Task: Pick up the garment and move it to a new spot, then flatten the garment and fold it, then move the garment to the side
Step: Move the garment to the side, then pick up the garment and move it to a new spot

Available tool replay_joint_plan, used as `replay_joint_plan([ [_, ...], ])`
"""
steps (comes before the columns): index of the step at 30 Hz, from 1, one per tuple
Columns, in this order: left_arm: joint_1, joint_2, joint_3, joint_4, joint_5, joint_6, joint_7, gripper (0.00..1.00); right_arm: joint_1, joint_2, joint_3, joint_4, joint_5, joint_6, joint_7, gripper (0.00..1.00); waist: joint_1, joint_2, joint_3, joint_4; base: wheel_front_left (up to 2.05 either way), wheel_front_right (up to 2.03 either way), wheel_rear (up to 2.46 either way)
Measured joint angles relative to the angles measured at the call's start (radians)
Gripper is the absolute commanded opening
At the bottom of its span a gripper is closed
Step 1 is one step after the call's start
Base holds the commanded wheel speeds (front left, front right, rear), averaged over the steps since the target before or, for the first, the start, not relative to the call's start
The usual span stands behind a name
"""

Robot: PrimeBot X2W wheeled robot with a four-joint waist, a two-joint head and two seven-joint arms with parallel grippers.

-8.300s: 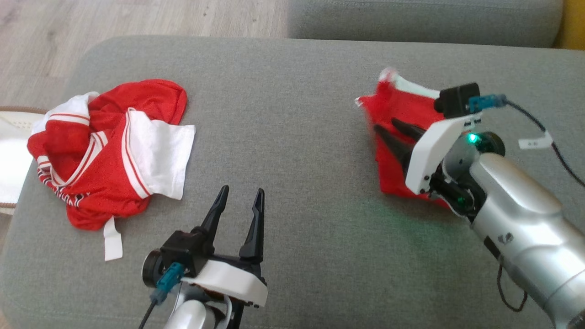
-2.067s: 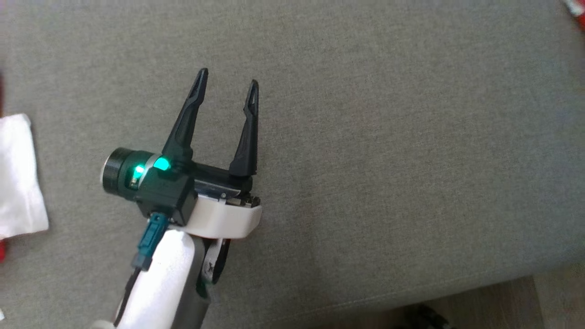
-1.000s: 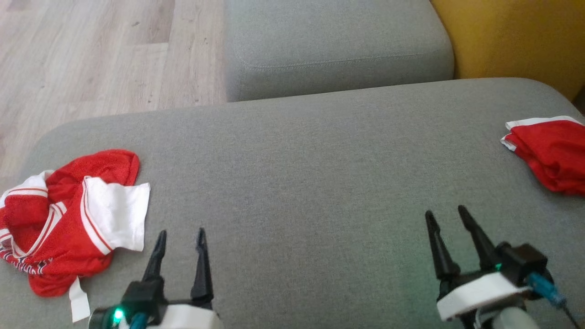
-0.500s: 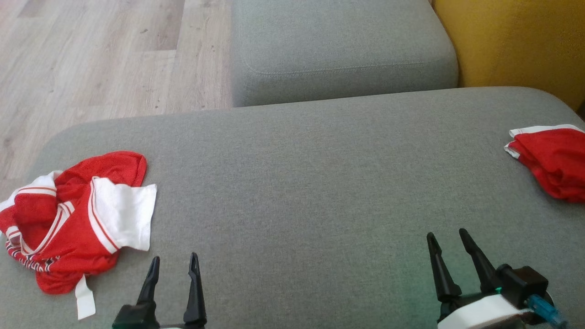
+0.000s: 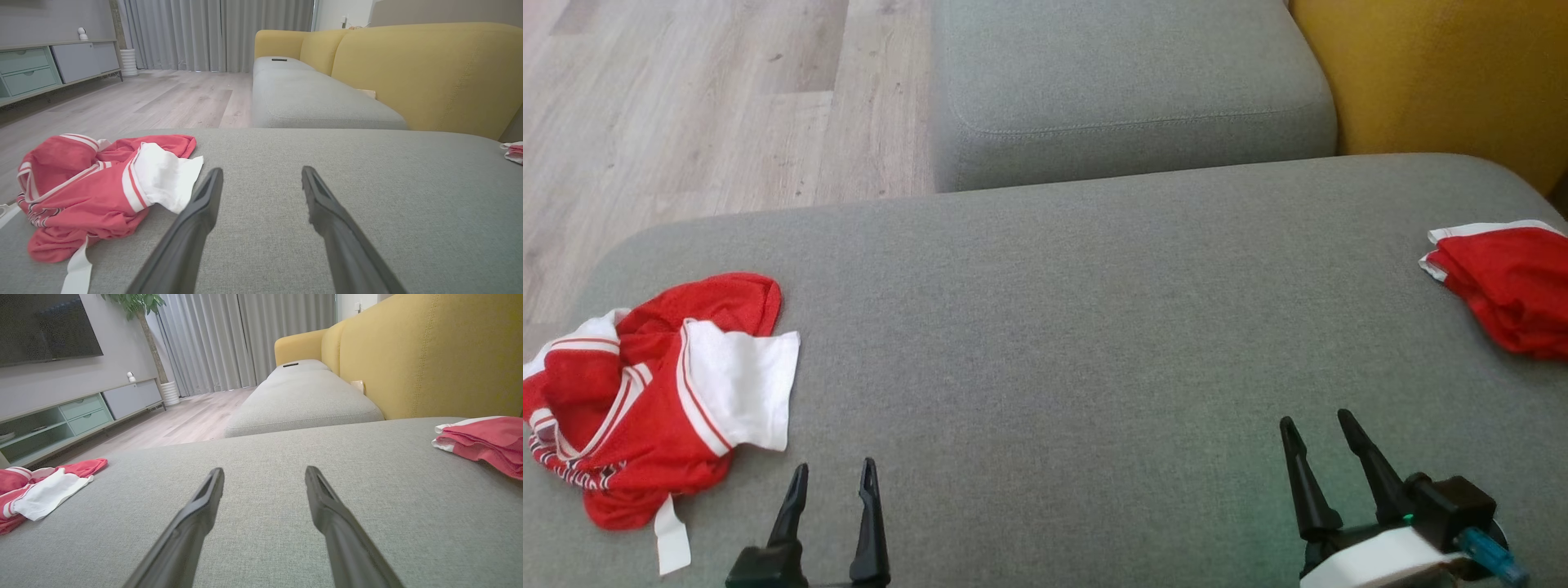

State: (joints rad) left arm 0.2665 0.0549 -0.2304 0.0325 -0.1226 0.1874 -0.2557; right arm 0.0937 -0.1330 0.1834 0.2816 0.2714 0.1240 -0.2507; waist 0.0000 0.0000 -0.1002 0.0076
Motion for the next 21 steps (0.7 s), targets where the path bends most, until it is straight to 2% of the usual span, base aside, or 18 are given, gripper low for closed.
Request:
replay_joint_plan([
  [10,-0.005,0.0,0.0,0.011,0.007,-0.003,0.0,1.0,0.004,0.005,-0.003,0.002,0.0,0.0,0.0,1.0,0.0,0.0,-0.001,0.024,0.0,0.0,0.0],
  [21,-0.006,0.0,0.019,0.015,0.018,-0.003,0.0,1.0,0.005,0.021,0.022,0.007,0.0,0.0,0.0,1.0,0.0,0.0,0.011,0.153,0.0,0.0,0.0],
])
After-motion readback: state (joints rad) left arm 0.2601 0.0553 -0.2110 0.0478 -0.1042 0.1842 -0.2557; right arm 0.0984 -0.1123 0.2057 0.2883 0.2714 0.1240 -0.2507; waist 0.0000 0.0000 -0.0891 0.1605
